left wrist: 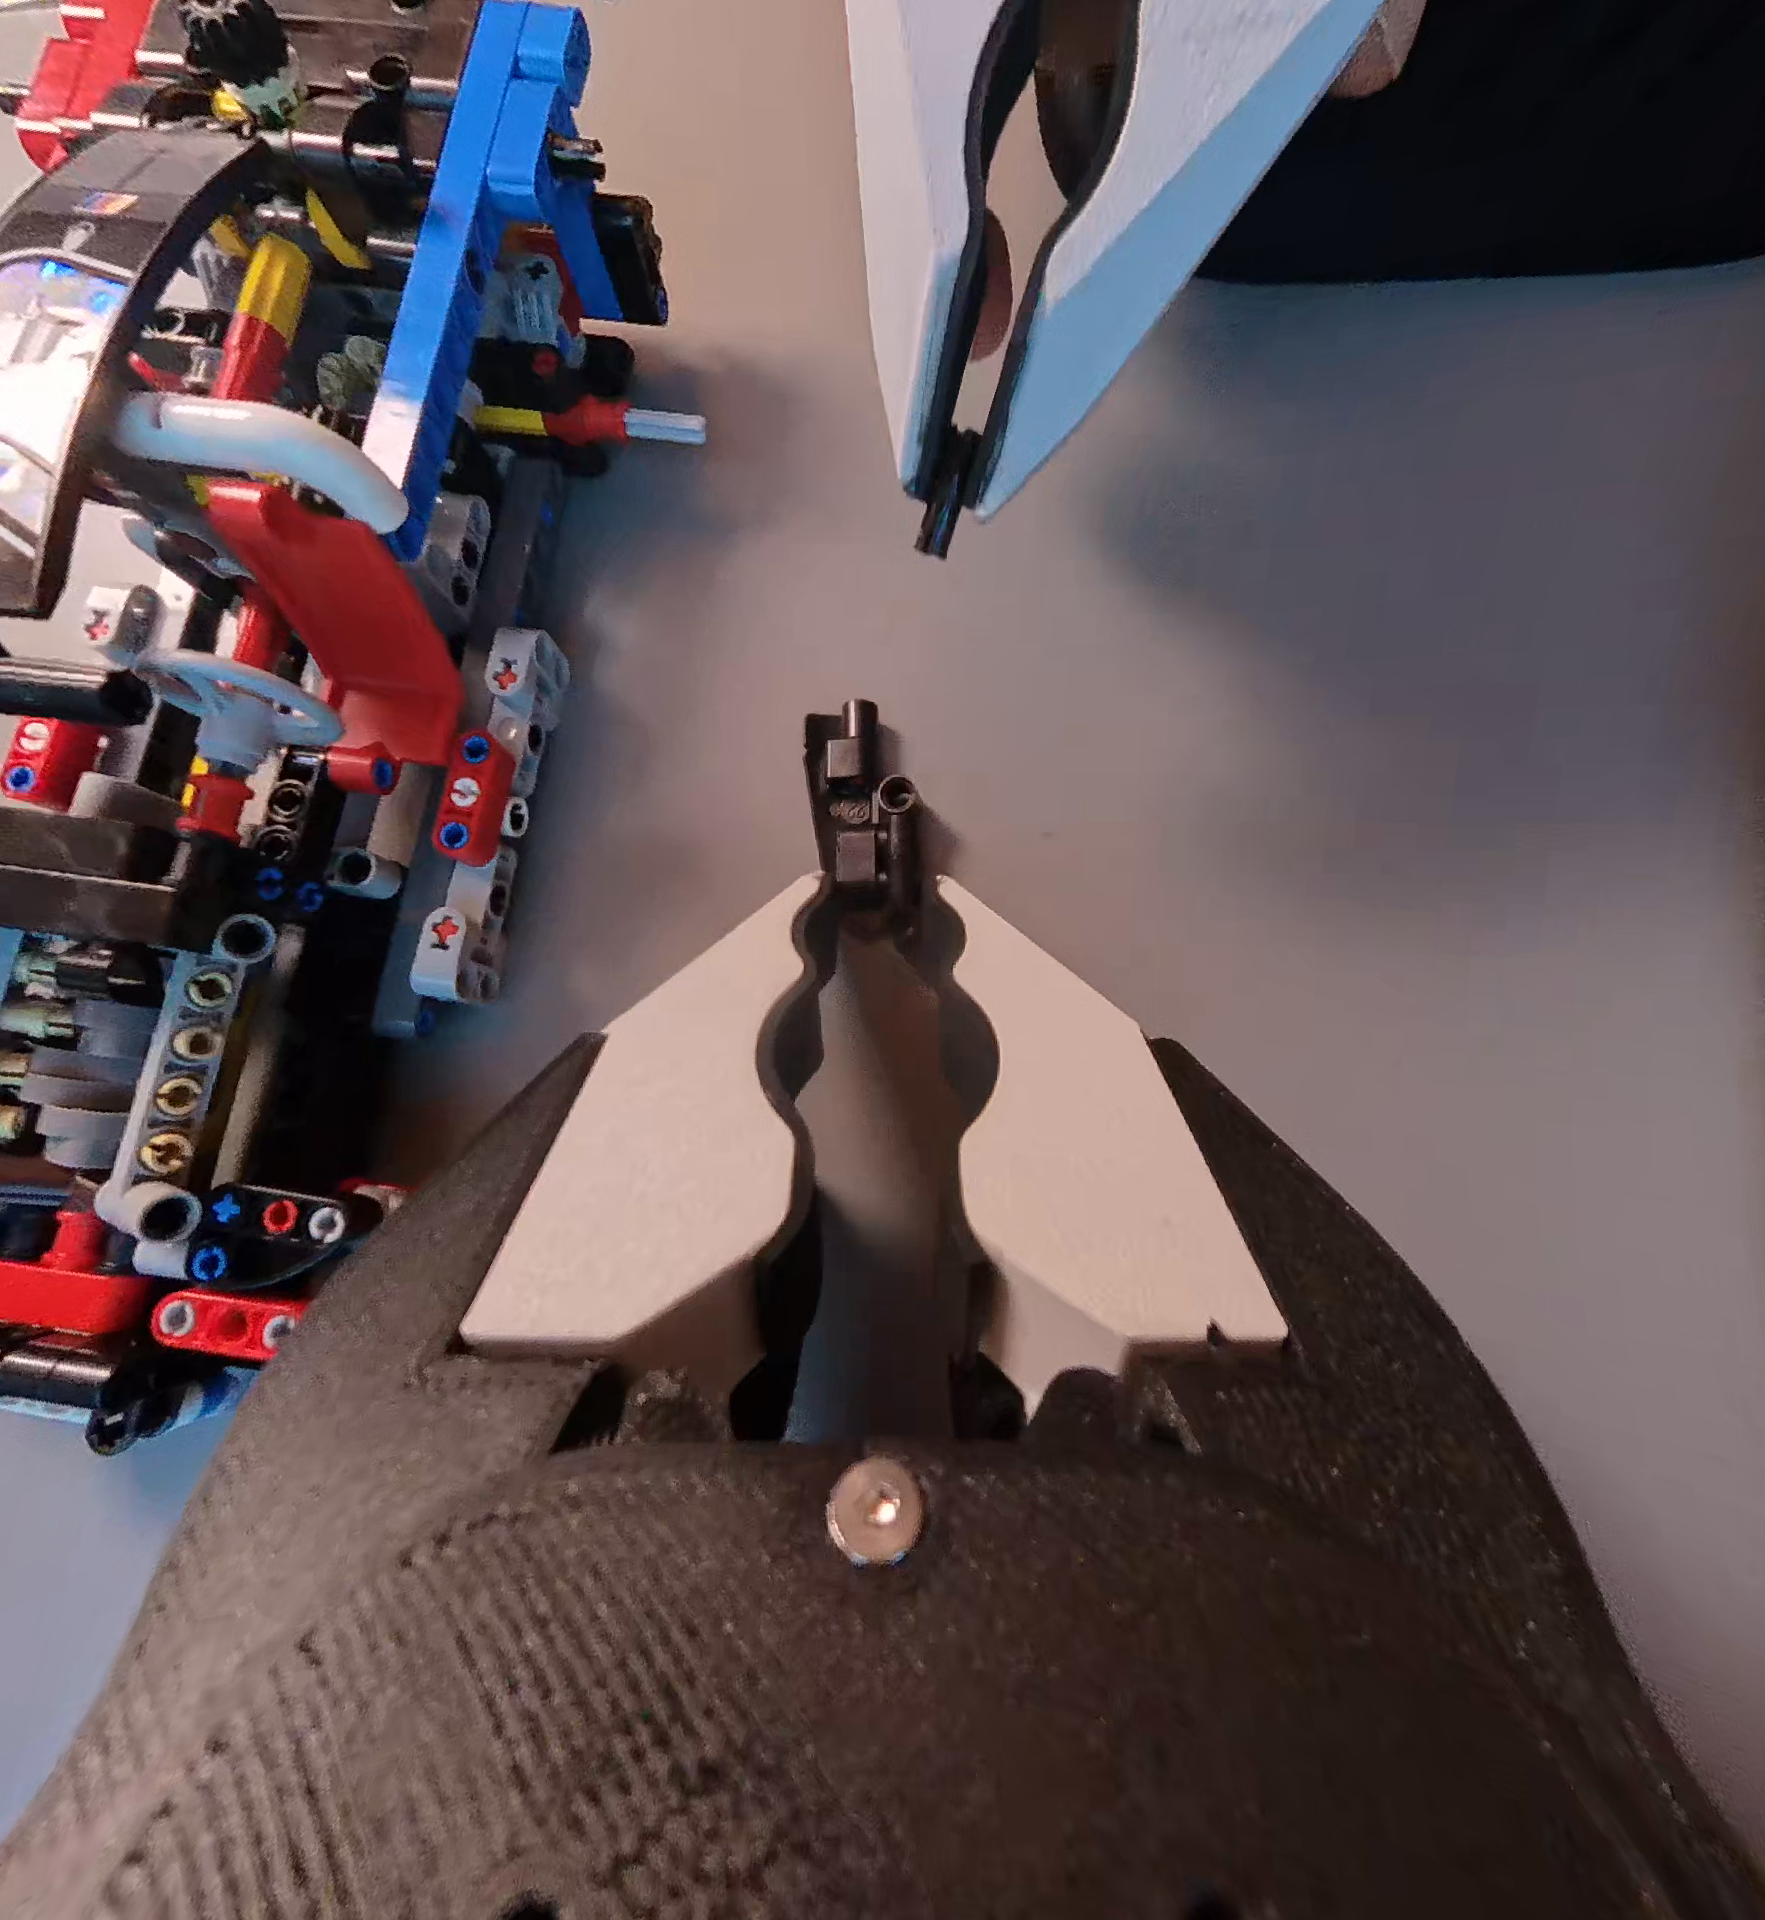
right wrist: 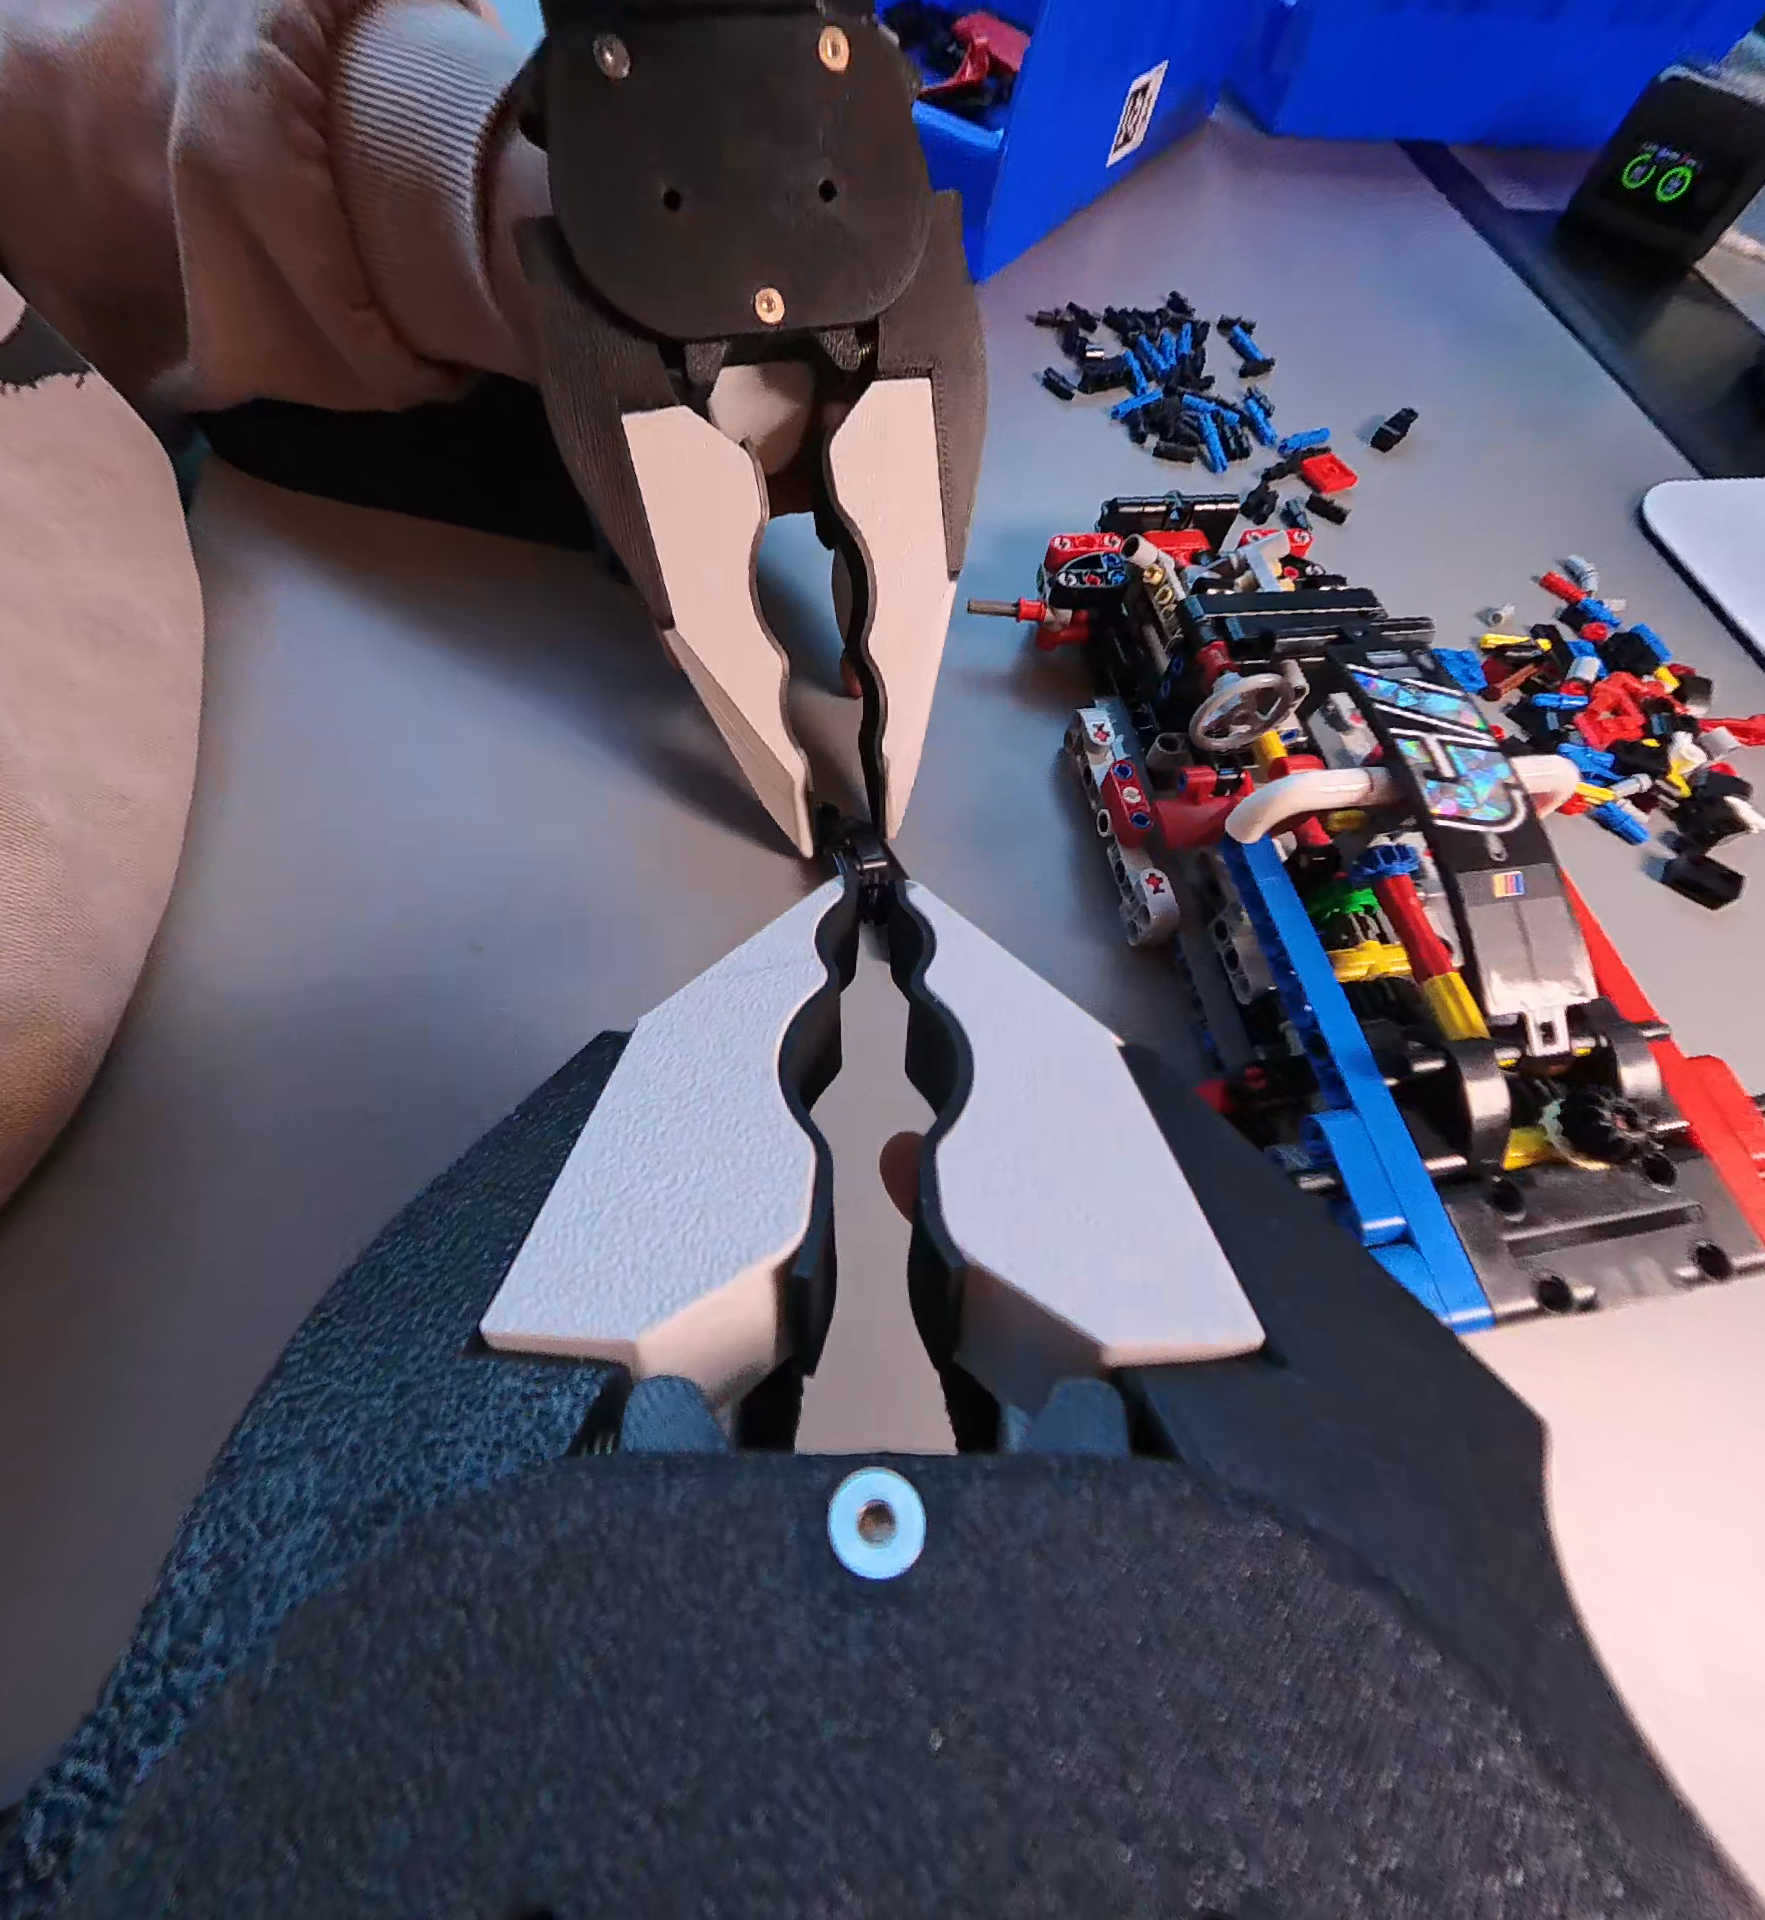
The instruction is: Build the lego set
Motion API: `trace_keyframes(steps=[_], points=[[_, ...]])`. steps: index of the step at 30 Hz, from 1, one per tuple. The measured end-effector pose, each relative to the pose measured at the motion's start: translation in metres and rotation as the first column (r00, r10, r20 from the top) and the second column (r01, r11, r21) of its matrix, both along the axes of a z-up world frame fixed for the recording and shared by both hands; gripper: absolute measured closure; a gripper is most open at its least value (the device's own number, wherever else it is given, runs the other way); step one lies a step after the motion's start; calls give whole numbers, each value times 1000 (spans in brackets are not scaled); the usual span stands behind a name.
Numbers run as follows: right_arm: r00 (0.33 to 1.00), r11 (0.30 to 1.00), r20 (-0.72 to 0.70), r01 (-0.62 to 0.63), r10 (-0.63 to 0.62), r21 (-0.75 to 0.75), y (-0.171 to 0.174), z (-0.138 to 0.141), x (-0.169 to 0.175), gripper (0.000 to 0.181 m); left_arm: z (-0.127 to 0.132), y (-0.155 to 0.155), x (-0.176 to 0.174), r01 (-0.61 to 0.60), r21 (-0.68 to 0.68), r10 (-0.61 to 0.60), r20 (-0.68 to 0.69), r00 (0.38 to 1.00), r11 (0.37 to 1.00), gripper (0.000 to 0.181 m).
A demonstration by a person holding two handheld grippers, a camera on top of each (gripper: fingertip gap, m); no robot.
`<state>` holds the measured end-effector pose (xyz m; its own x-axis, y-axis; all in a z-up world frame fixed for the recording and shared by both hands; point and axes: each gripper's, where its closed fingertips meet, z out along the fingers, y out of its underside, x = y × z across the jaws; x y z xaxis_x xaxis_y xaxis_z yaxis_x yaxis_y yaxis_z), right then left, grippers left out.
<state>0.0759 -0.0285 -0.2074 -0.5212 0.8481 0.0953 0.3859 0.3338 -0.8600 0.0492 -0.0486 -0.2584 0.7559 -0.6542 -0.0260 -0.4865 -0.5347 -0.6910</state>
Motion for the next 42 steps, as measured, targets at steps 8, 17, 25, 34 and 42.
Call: trace_keyframes(steps=[8,17,25,34,42], points=[[998,992,41,45,-51,119,4,-18,-7,178,12,2,7,22,90,-24,21,1000,996,168],[991,977,133,0,-30,215,0,-40,-8,178,13,1,12,36,97,-40,34,999,995,168],[987,976,157,-8,-27,216,0,-44,-8,178,1,2,12,41,70,-38,-37,999,997,168],[989,974,146,-21,-12,224,0,-42,-8,178,0,2,16,38,35,-38,2,999,999,167],[993,966,-42,-99,112,238,-24,-1,-5,178,45,1,29,2,31,-15,428,904,1000,166]])
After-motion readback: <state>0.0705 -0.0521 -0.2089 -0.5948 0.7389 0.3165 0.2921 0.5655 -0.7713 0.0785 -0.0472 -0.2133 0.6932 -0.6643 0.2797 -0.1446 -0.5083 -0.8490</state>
